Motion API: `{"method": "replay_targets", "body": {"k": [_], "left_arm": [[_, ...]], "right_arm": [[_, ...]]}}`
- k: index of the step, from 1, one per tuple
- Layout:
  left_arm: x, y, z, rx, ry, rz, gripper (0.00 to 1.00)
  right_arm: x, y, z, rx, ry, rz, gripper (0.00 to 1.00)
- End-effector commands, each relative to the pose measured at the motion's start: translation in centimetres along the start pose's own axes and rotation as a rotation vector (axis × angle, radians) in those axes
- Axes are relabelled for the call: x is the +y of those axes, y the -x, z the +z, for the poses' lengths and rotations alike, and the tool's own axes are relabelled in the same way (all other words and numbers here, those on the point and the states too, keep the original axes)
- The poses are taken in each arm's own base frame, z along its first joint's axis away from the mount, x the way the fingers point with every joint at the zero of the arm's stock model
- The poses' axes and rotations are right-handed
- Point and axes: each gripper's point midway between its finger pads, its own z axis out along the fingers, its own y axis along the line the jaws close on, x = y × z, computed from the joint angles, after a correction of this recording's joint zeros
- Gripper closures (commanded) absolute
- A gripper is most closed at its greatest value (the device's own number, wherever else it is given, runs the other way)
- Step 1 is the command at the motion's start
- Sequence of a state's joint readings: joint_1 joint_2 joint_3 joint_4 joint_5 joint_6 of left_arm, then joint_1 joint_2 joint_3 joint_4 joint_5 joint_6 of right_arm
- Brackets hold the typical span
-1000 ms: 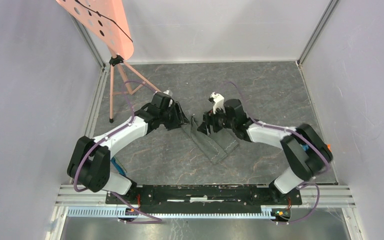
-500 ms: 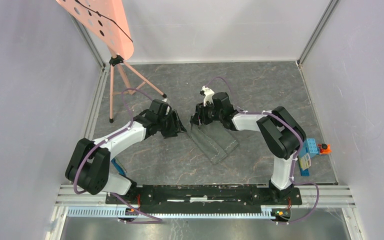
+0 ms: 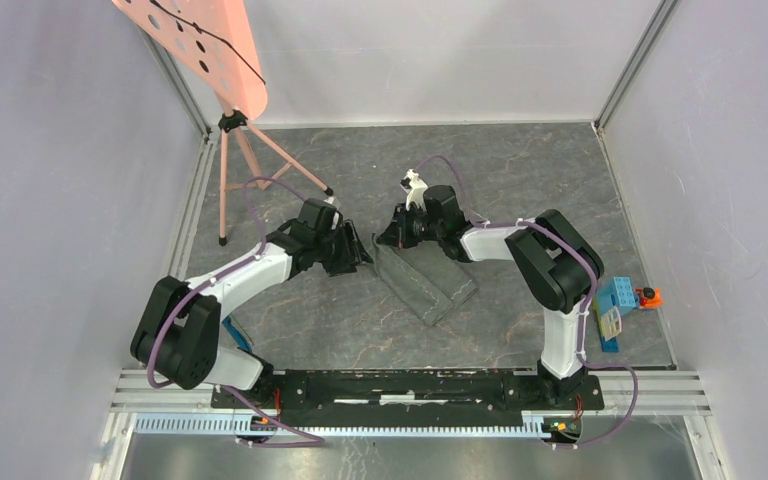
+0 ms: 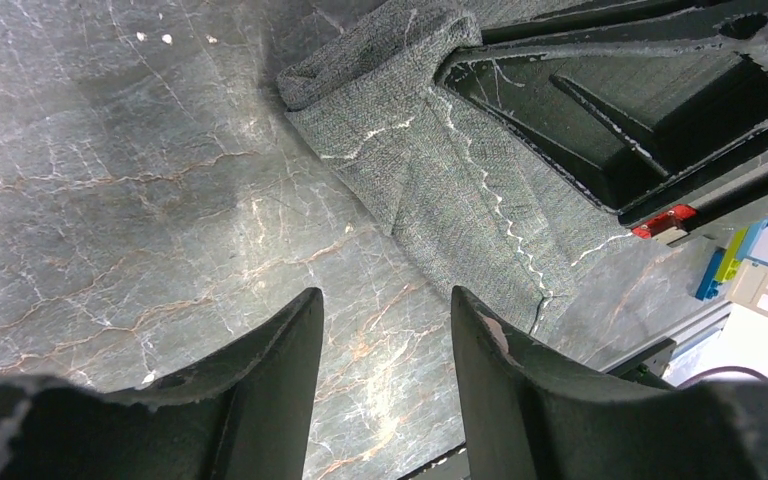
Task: Fold the napkin into a case and place the utensils inside
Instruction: Smooth out the 2/3-rectangle-folded napkin at the center of the board.
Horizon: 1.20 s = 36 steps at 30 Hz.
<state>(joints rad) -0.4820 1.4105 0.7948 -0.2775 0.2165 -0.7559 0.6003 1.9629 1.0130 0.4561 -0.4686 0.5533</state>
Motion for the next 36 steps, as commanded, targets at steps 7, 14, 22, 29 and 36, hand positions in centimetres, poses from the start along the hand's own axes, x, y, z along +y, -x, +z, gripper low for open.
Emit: {"method": "replay_targets", "body": {"k": [7,14,22,29,36], "left_arm": [[-2.1,3.8,1.4,-0.035,-0.075,0.029,0.5],[-3.9,5.6,2.6,-0.028,-0.131,0.017,0.6],[-4.1,5.8,4.6,0.003,-0.146,0.006,0.68],[-2.9,5.6,7.1,0.033,-0.111,-0.013,0.72],[-0.4,4.5,8.9,0.07,-0.025,-0.011,0.75]], "right_arm": [[-0.5,0.7,0.1,-0.007,-0.027,-0.039,0.73],[-0.5,2.0,-2.7,0.05,-0.133,-0.153,0.45],[2.3,-1.4,-8.0,0.13,-0.066,-0.2,0.38],[6.7,-6.8,-8.3,0.22,0.265,-0.097,0.46],[5.1,-10.5,-8.7,0.3,0.25,-0.074,0.44]]}}
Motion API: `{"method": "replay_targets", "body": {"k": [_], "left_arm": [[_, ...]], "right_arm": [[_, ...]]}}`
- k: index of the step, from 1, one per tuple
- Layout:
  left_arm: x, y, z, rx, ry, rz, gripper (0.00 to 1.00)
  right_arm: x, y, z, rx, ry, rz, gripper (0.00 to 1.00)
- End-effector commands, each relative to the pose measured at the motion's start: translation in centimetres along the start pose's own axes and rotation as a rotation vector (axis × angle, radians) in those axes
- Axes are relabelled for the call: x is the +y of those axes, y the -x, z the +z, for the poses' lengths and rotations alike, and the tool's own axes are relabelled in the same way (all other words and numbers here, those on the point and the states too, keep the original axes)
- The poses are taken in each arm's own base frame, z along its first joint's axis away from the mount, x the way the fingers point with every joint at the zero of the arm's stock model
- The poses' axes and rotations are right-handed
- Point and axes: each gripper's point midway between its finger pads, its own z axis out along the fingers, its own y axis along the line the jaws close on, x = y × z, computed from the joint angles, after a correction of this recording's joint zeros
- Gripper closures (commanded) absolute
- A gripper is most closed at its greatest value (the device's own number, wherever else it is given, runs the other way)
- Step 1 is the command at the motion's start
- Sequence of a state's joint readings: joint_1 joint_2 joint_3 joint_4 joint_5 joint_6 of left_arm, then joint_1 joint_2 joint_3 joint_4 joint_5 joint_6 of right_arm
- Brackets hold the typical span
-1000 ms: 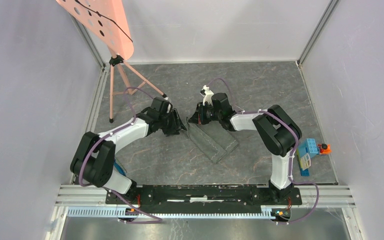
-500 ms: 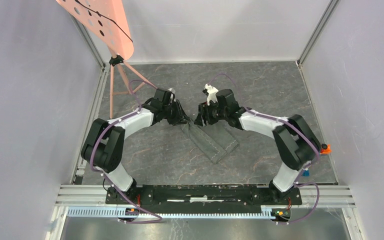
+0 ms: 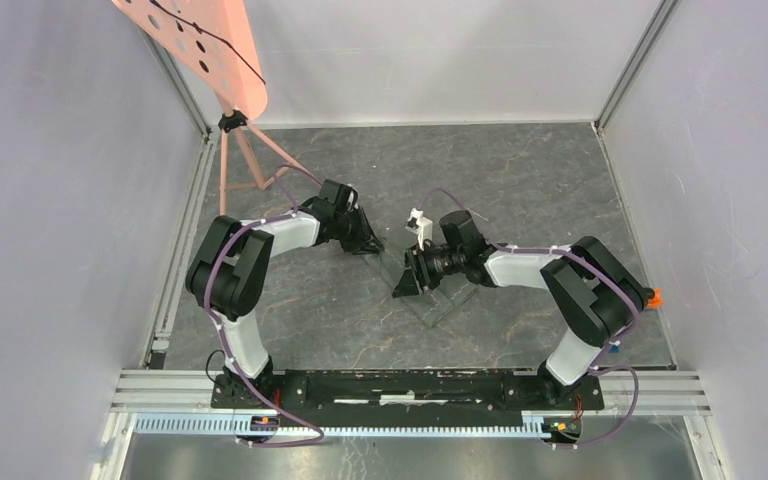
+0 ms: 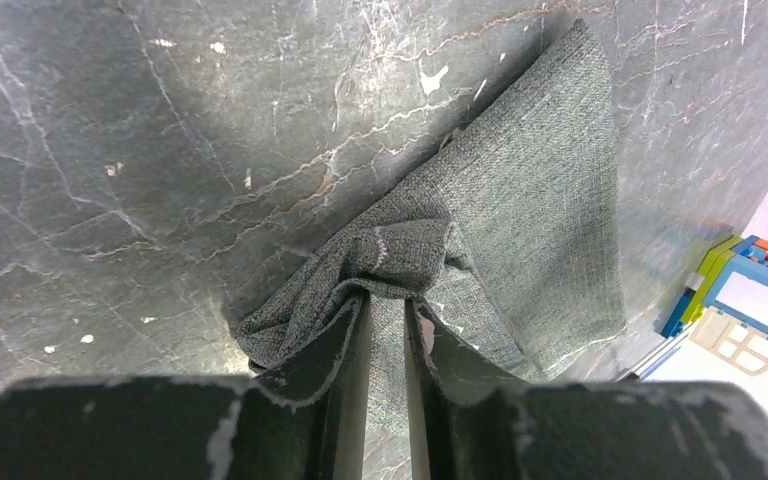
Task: Fold the napkin into a case and place the utensils inside
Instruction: Smooth out the 2/3-rectangle-folded napkin at the center of the board.
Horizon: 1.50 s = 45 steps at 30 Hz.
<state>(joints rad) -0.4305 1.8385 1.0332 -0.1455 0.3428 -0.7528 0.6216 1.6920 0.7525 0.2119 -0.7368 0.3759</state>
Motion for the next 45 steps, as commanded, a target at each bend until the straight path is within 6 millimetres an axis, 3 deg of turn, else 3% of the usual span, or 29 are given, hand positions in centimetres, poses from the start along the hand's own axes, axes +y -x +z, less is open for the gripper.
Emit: {"method": "replay_targets", "body": {"k": [1,7,10,12,15,18,21,25,35,40,45], "left_arm": [[0.4,0.9,0.5,-0.025,0.023,0.043,0.75],[1.4,0.2,0.8,-0.004,0.043,0.041,0.76],[1.4,0.0,0.8,0.0,0.045,0.043,0.76],[1.3,0.0,0.6,0.0,0.042,0.049,0.76],[0.9,0.1,0.2,0.004,0.037,0.065,0.77],[-0.1,0.3,-0.4,0.01,0.011,0.084,0.75],[-0.5,0.5,-0.4,0.019,0.005,0.088,0.74],[0.4,0.0,0.4,0.045,0.031,0.07,0.75],[2.7,-0.8,1.8,0.065,0.091,0.055,0.76],[2.8,-0.9,1.7,0.065,0.094,0.055,0.77],[2.4,-0.6,1.0,0.054,0.097,0.076,0.77]], "right_arm": [[0.5,-1.8,-0.2,0.017,0.059,-0.025,0.44],[0.5,-6.3,-1.9,0.066,0.036,0.005,0.42],[0.3,-7.7,-3.0,0.088,-0.003,-0.003,0.41],[0.4,-7.3,-3.5,0.078,-0.021,-0.023,0.4],[1.3,-5.1,-3.7,0.038,-0.011,-0.055,0.38],[1.5,-2.7,-2.9,0.005,0.003,-0.064,0.38],[1.4,-1.8,-1.8,-0.007,0.036,-0.038,0.39],[1.3,-3.2,-1.4,-0.002,0.07,0.001,0.39],[1.0,-10.1,-3.8,0.05,0.033,0.06,0.36],[1.2,-11.3,-4.4,0.05,0.024,0.074,0.36],[1.6,-10.6,-5.3,0.043,-0.001,0.02,0.35]]}}
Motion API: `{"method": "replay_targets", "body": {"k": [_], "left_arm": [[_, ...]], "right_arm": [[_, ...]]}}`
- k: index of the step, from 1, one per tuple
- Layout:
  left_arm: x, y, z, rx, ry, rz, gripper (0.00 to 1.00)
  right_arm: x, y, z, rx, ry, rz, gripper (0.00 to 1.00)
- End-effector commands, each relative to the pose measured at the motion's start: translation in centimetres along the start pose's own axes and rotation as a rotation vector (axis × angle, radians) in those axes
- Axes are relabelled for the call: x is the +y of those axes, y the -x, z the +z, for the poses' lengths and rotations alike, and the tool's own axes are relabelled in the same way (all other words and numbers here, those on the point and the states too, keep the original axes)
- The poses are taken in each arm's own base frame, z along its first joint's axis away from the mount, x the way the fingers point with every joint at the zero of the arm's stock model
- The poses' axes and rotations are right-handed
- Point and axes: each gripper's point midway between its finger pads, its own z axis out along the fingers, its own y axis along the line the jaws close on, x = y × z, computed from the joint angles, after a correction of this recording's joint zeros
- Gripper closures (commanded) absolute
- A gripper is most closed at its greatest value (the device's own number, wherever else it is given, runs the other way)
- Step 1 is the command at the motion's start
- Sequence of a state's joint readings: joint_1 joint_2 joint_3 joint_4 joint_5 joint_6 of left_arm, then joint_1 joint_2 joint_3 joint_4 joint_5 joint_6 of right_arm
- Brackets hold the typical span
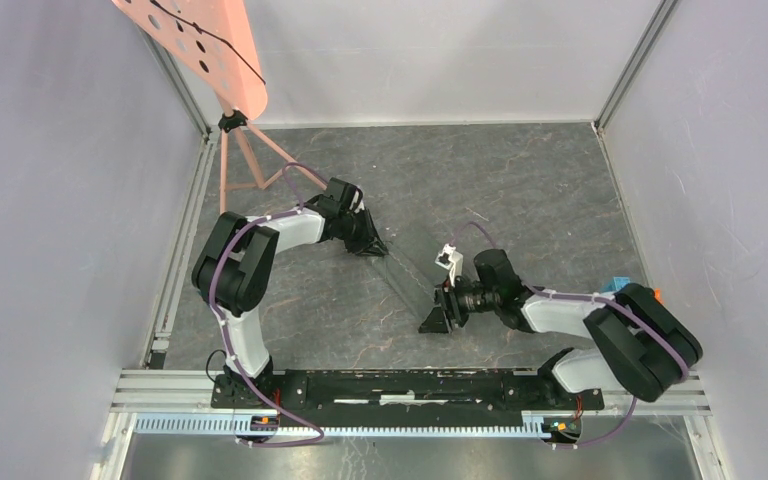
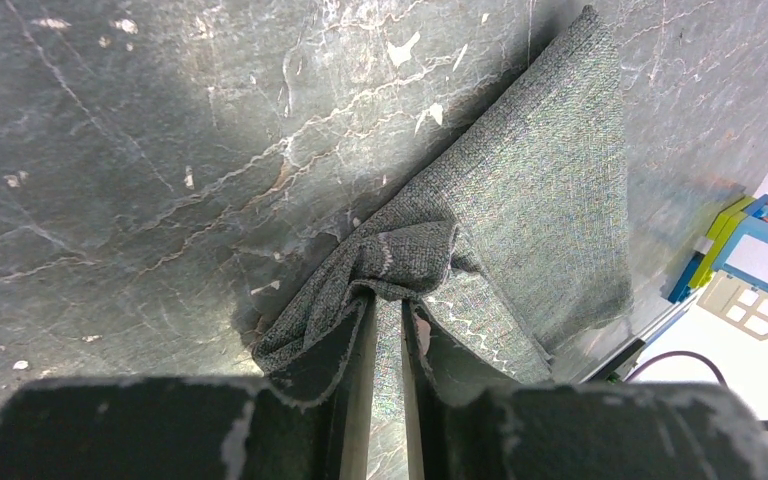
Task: Fold the napkin into a case and place the utensils inside
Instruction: Smooth out the 2/3-rectangle-folded napkin at the center of the board.
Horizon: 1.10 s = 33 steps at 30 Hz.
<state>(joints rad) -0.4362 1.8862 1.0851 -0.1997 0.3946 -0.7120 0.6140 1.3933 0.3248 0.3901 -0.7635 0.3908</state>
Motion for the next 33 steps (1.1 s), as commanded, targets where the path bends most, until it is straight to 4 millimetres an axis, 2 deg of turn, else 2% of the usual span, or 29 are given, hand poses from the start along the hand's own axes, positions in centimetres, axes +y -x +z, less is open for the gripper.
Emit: {"method": "replay_targets", "body": {"k": [1,5,7,11,16,22,25,28,30,33], "left_arm": [[2.3,0.3,0.0,-0.019,0.101,0.05,0.76],[-0.8,0.7,-2.0,-0.038,0.017,0.082,0.71],[-2.3,0.7,-3.0,-0.039,-0.031,0.086,0.68],[-3.6,1.1,-3.9,-0.053,-0.069,0.08,0.66],[-3.4,1.2,-1.9,-0.016,-0.08,0.064,0.66],[-2.8,0.9,1.7,0.04,-0.1,0.038,0.66],[-3.2,0.8,2.5,0.052,-0.099,0.058,0.67],[-3.7,0.8,1.6,0.038,-0.076,0.099,0.67],[-4.1,1.3,-0.1,-0.001,-0.052,0.132,0.66],[-4.6,1.4,-2.7,-0.034,-0.03,0.169,0.58]], "right_arm": [[0.2,-1.6,-1.3,0.069,-0.041,0.015,0.35],[0.3,1.9,-1.9,0.014,-0.084,-0.047,0.32],[-0.3,3.5,-2.1,-0.011,-0.109,-0.052,0.32],[-1.5,5.4,-1.6,-0.049,-0.117,-0.007,0.38],[-3.0,4.6,-1.1,-0.049,-0.139,0.042,0.49],[-5.8,0.7,-1.8,0.005,-0.273,0.08,0.51],[-6.0,-0.8,-1.7,0.02,-0.271,0.107,0.52],[-5.5,-0.8,-1.6,0.019,-0.241,0.115,0.54],[-4.9,0.4,-1.8,-0.002,-0.234,0.093,0.54],[-4.1,3.4,-2.3,-0.044,-0.237,0.035,0.52]]}}
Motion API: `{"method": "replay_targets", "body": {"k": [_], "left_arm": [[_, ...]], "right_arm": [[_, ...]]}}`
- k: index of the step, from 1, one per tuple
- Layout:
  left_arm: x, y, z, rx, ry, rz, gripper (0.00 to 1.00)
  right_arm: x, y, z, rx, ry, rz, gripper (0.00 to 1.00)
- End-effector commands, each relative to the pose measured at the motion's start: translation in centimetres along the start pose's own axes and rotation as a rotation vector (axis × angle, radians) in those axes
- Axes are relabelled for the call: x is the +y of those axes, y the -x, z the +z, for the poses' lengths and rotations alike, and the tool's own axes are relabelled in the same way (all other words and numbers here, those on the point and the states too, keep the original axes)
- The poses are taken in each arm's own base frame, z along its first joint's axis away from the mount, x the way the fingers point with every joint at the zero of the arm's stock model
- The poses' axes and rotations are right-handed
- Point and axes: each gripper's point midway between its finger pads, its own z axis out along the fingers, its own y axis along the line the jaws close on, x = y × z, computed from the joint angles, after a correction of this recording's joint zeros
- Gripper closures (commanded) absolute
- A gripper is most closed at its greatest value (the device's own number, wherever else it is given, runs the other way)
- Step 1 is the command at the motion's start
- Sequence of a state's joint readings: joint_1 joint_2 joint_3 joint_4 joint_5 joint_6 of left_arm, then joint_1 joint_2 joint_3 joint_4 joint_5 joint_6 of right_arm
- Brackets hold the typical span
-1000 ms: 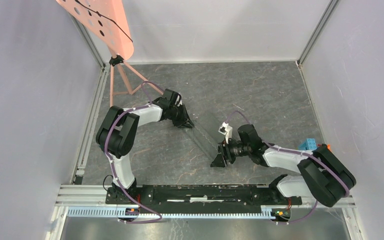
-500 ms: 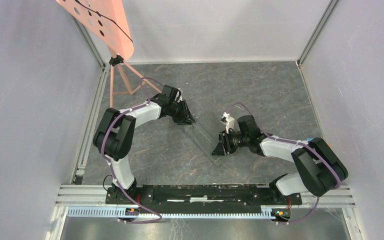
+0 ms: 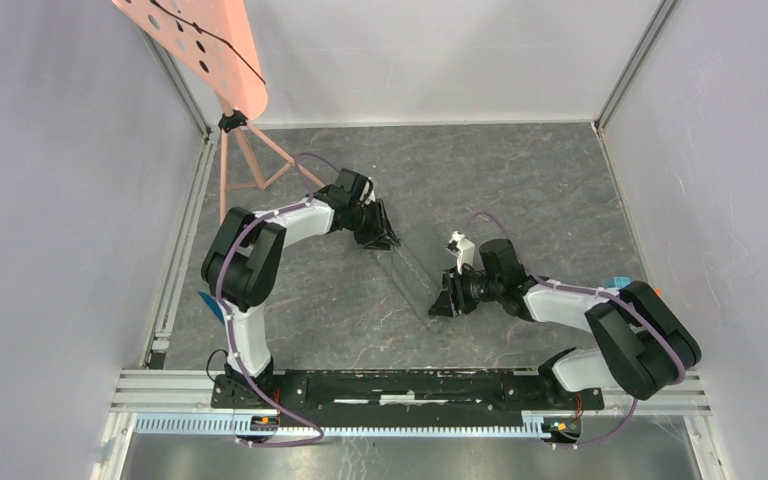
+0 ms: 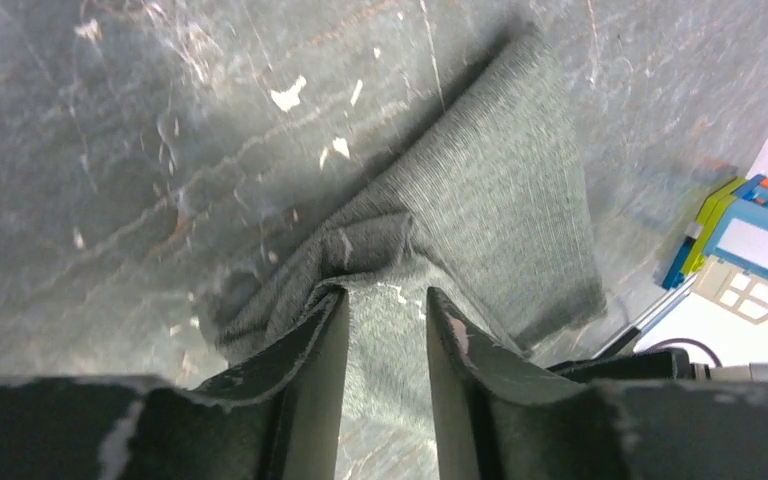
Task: Fold the napkin into a case and place the utensils inside
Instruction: Smooth out the 2/3-rectangle-folded napkin at the center of the board.
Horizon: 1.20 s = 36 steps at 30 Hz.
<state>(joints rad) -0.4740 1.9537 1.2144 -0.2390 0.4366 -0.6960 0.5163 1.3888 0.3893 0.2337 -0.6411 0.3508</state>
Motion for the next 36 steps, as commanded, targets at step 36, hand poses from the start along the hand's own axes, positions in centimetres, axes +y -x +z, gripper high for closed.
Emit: {"method": "replay_targets", "body": {"k": [36], "left_arm": [[5.0,-3.0,-0.2,0.0,0.097,-0.031,0.77]], "right_arm": [[3.3,4.5,6.5,0.036,0.257,0.01,0.42]]}}
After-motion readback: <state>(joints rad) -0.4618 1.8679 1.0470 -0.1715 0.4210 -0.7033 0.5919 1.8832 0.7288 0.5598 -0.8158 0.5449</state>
